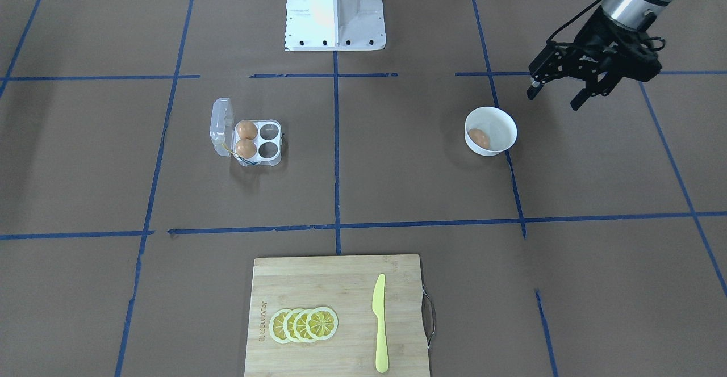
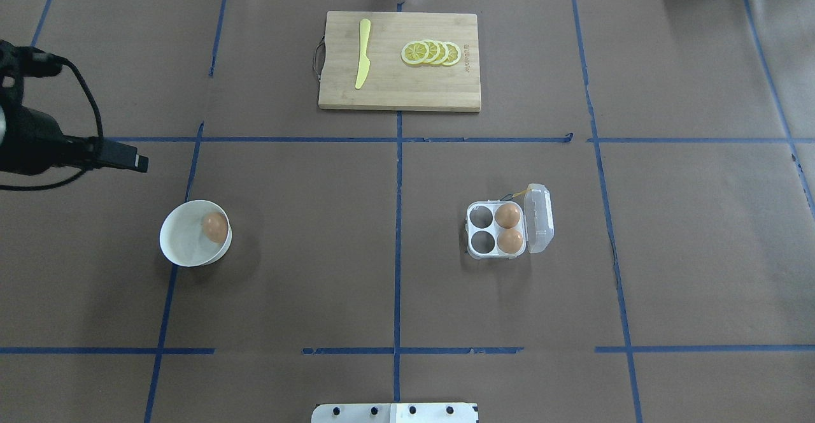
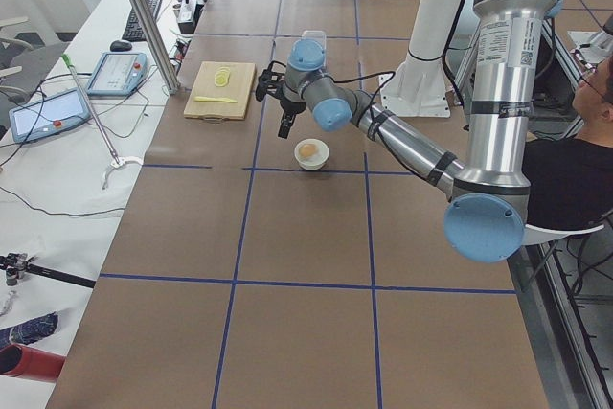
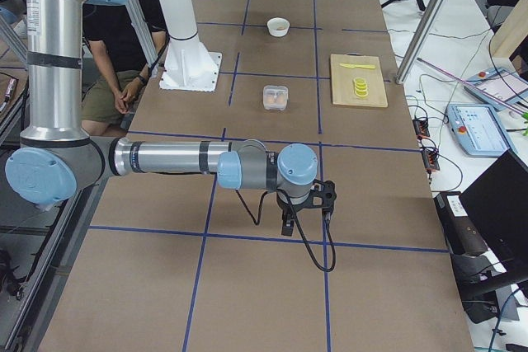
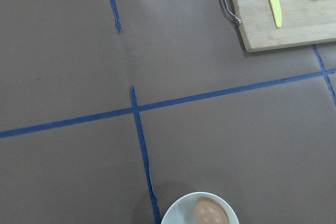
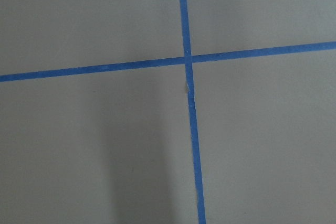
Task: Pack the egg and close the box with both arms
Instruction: 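Move the left gripper down over the brown egg in the white bowl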
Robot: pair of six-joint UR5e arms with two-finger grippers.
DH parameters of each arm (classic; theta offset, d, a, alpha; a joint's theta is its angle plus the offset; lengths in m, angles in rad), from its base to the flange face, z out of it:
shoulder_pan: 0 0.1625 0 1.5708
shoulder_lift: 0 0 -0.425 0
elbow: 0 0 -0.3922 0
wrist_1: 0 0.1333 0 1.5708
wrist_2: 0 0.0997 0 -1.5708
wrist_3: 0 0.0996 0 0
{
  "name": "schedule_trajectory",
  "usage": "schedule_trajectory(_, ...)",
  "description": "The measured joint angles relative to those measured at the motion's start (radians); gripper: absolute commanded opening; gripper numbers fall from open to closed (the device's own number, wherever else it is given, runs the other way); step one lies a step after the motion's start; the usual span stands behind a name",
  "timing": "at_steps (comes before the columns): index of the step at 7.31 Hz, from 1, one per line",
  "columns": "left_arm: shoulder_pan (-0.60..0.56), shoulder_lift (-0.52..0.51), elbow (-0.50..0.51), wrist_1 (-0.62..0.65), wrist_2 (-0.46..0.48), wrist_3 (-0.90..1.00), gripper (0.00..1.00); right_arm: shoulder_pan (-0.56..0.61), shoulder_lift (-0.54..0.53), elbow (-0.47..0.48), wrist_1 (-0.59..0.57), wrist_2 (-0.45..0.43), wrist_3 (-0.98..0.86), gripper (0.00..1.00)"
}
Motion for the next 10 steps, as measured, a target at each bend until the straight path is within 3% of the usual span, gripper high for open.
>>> schedule_trajectory(2,0.150,-0.001,0.012,0.025,0.142,-0.193,0.94,-0.001,-0.002,0.002,0.002,0.014,-0.001,1.00)
schedule_trajectory(3,0.200,-0.007,0.028,0.060,0.176,-0.225,0.84,0.000,-0.001,0.003,0.002,0.016,0.000,1.00)
schedule_trajectory(4,0.242,-0.015,0.041,0.092,0.207,-0.247,0.82,0.001,0.000,0.004,0.002,0.017,0.001,1.00)
schedule_trajectory(10,0.295,-0.116,0.144,0.127,0.237,-0.300,0.75,0.002,0.007,0.009,0.002,0.020,0.004,1.00)
